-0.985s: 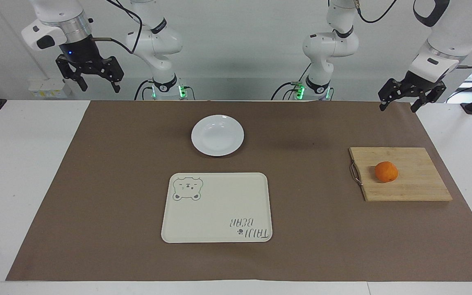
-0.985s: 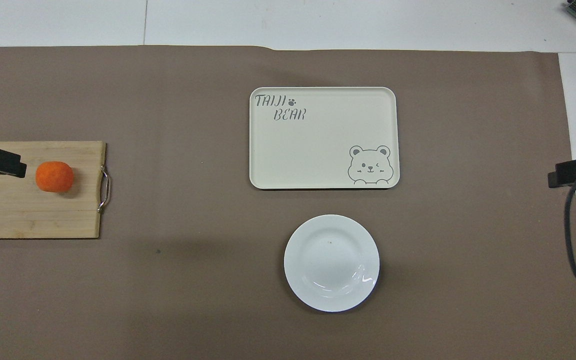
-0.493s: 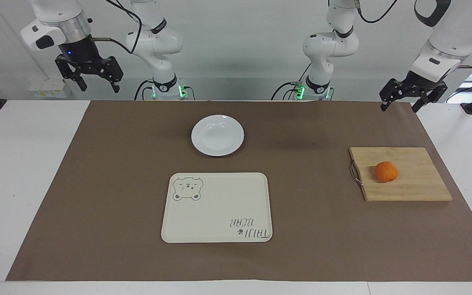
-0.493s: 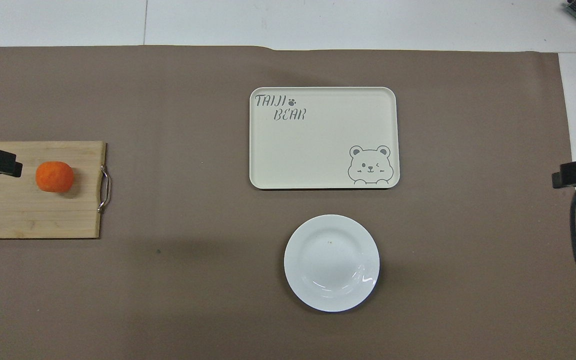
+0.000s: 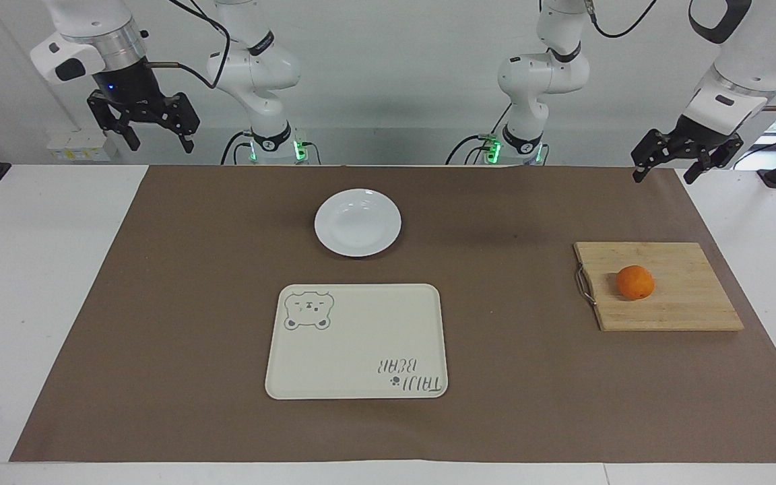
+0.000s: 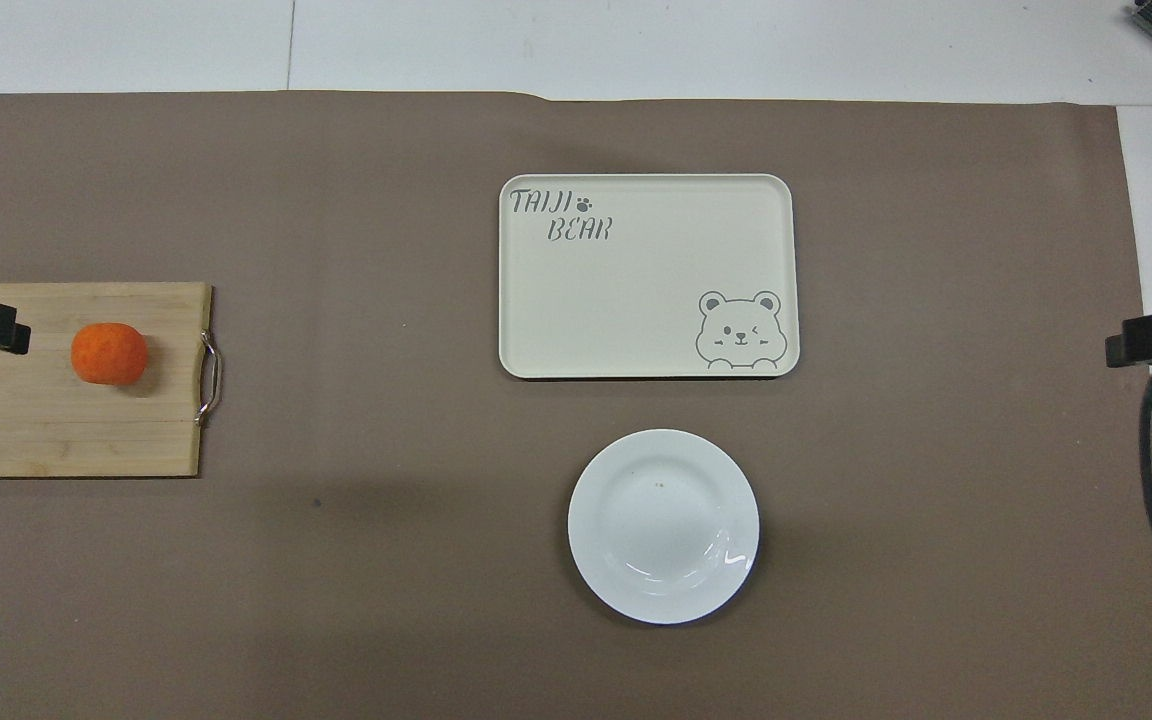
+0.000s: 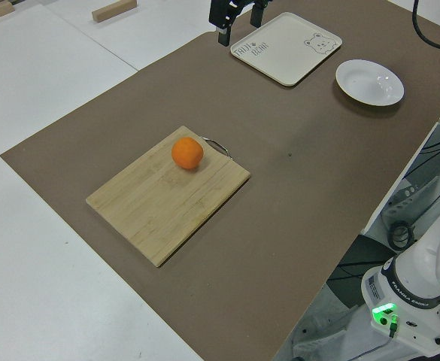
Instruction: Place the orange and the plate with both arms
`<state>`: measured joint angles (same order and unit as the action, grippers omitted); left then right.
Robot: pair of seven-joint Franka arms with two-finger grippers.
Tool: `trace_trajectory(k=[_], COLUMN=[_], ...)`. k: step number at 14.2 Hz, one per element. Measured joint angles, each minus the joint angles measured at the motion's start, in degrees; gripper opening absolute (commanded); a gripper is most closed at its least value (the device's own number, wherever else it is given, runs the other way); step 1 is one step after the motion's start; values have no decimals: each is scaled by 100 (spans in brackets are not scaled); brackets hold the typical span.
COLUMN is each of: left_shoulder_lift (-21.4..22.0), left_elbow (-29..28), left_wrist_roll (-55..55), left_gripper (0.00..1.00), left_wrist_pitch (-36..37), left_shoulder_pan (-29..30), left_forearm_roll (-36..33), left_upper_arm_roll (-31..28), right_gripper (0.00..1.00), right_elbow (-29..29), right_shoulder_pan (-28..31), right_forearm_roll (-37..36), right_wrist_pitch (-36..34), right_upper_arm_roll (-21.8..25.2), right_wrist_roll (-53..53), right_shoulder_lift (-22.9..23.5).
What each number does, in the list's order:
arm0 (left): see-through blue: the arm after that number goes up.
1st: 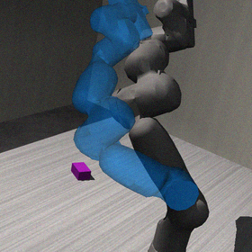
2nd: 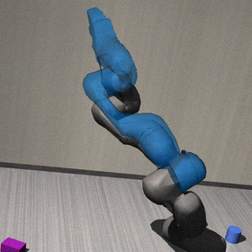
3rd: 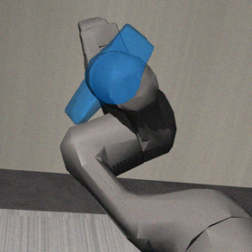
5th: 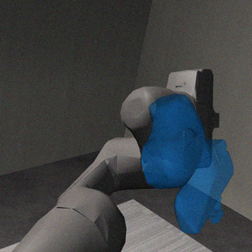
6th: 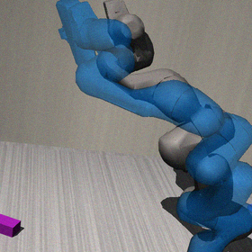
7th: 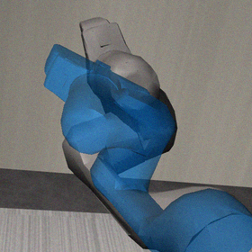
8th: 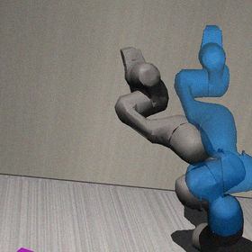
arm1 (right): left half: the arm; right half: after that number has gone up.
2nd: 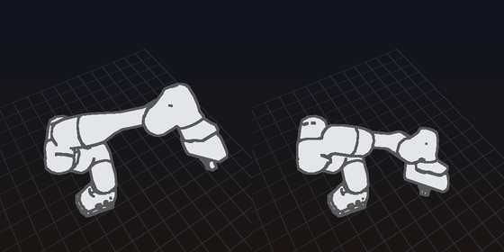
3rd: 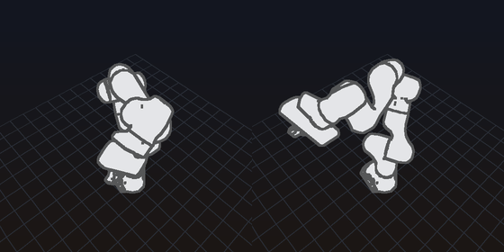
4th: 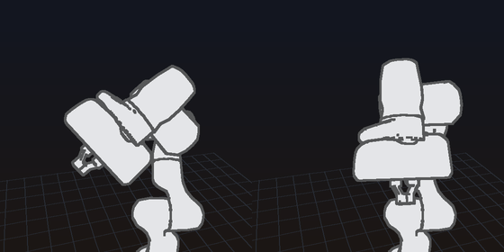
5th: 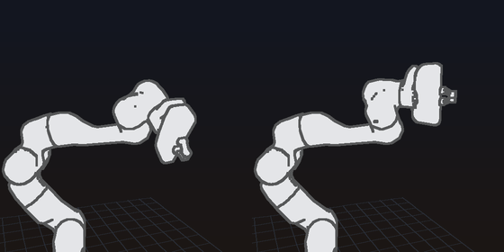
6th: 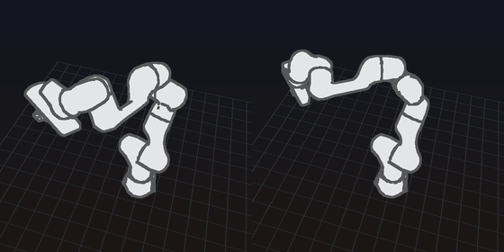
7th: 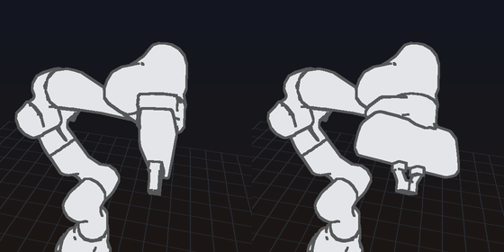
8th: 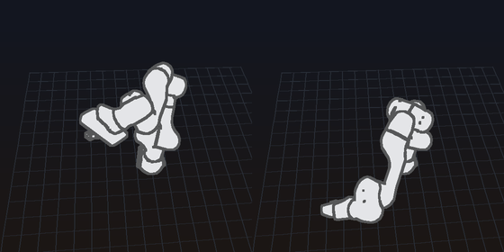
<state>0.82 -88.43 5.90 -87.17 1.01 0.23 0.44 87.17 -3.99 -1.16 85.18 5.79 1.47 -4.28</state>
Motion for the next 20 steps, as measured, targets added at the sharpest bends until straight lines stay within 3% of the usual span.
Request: trace_trajectory(k=[11,20], left_shoulder_lift=[14,-45], left_elbow=[-230,-1270], left_wrist_roll=[-8,-9], left_gripper=[100,100], left_wrist_pitch=[-408,-1834], left_shoulder_pan=[7,121], left_forearm_roll=[0,0], left_upper_arm_roll=[-6,-34], right_gripper=[100,100], right_elbow=[95,152], right_shoulder_pan=[-31,-32], right_forearm_roll=[0,0], right_wrist_pitch=[191,231], right_upper_arm_roll=[-91,-94], right_wrist_roll=[0,0], right_shoulder_lift=[0,1])
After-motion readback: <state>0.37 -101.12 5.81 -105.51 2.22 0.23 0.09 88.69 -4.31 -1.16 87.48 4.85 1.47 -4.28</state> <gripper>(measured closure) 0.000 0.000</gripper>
